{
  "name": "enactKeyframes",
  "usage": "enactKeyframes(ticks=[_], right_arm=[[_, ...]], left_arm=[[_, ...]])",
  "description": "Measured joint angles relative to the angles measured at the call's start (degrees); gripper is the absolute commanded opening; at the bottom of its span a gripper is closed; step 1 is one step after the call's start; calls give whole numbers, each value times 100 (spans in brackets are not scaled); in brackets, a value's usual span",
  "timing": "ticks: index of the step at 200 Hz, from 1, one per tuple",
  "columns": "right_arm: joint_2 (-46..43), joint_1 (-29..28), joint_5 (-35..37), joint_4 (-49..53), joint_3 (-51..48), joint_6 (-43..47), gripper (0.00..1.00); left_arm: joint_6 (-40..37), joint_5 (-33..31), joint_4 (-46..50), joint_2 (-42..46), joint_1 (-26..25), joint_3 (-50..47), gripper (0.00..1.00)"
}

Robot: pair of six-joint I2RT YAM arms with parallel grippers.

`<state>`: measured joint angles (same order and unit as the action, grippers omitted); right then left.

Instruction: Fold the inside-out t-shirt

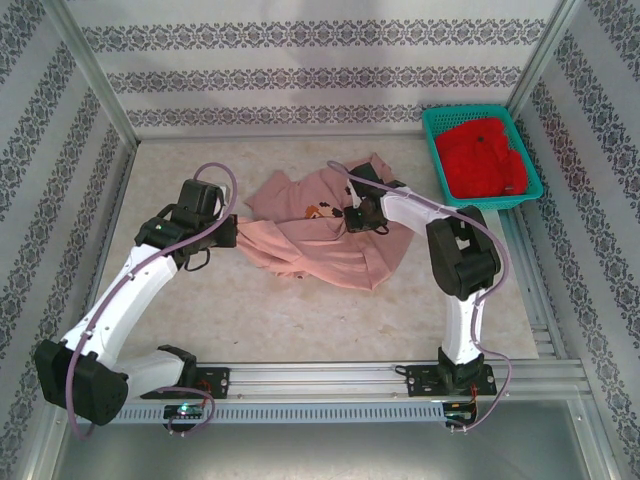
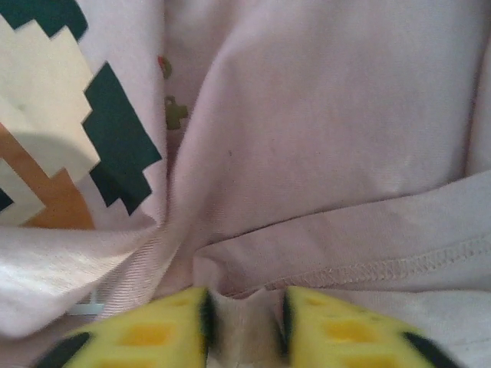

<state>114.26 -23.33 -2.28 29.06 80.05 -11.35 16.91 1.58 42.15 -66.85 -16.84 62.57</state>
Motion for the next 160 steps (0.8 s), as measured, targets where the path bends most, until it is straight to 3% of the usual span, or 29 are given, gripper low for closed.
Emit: enactKeyframes(ticks=[5,38,79,101,143,160], right_arm=[[4,26,-11,24,2,-9,0],[-446,498,-234,35,-234,24,0],[-3779,1998,-710,-341,-1858,-487,0],[-4983,2168,-730,-566,-2627,-793,0],[-4968,2155,-833,-490,-3967,-1185,0],[-4830,2044,-901,-387,-4247,-1322,13]], left_arm=[[4,7,-2,9,9,0,0],[9,72,42,59,210,44,0],[7,317,238,216,1274,542,0],[7,450,249,361,1722,579,0],[-11,887,247,354,1814,232,0],[-37,990,256,337,1814,7,0]])
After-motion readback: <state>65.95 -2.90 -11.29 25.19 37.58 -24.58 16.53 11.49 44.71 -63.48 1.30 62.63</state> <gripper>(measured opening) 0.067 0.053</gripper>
